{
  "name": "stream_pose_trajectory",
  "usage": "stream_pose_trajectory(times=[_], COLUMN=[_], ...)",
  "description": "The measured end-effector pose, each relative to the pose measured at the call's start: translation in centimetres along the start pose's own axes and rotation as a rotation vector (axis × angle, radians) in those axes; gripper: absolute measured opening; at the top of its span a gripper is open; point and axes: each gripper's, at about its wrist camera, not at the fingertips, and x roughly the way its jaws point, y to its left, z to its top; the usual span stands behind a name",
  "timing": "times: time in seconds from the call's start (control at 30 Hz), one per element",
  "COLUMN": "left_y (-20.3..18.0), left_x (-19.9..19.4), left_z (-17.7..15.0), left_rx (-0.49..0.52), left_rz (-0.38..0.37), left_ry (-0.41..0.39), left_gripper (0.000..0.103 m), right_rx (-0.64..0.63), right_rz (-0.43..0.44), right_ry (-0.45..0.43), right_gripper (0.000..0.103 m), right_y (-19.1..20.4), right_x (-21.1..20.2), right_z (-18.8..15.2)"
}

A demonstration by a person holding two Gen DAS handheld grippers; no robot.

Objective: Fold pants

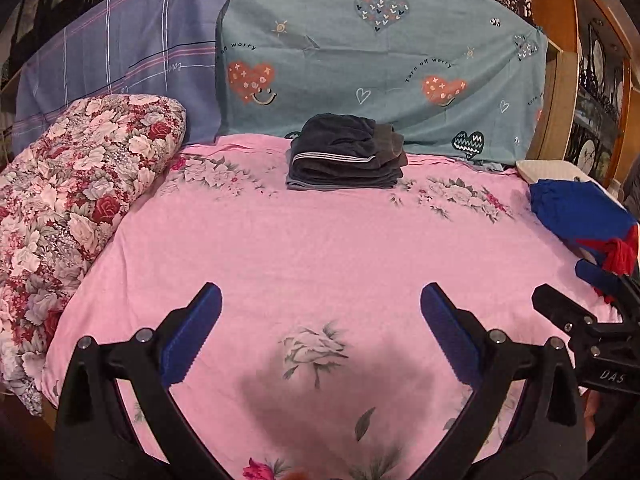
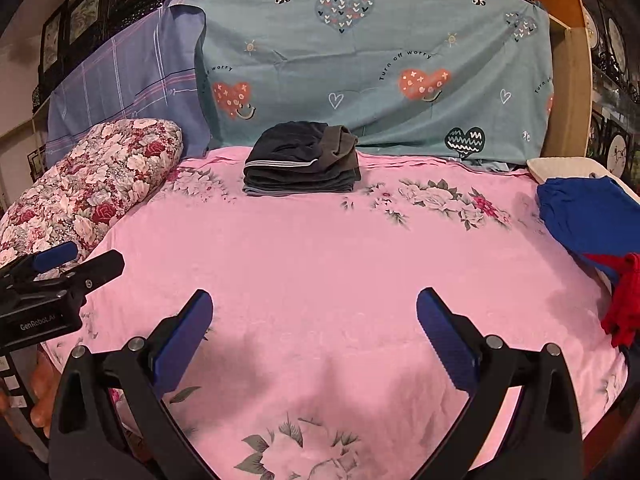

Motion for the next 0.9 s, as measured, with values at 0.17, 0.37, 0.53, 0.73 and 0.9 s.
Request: stream_pose_trajectory(times=[0.17,0.37,0.53,0.73,0.9], left_y=[-0.2,0.1,-0.3,-0.8,-0.4], left_x=[-0.4,0.7,1.5,1.1,1.4], left_z=[-0.1,0.0,-0.2,-0.1,0.1], left_rx=[0.016,0.015,0.034,0.077,0.045], left_rz=[0.009,0.030,0.051,0.085,0.077], left_ry=[-0.005,0.000,0.014,-0.054,-0.022], left_gripper=[0.101,0.101,0.101,0.101,0.101], right_rx=[0.018,0.024,0.017,0.019,0.019], right_rz=[-0.017,-0.029,-0.029,-0.042,-0.051], right_ry=[-0.014,-0.014,-0.007,-0.005,-0.010], right_gripper=[0.102,0.102,0.102,0.102,0.102], right_y=[-0.4,-0.6,-0.5,-0.8,-1.0], right_x=[-0.4,-0.2,0.2,0.4,0.2], right_z=[-0.6,-0.8,-0.8,-0.8,-0.8])
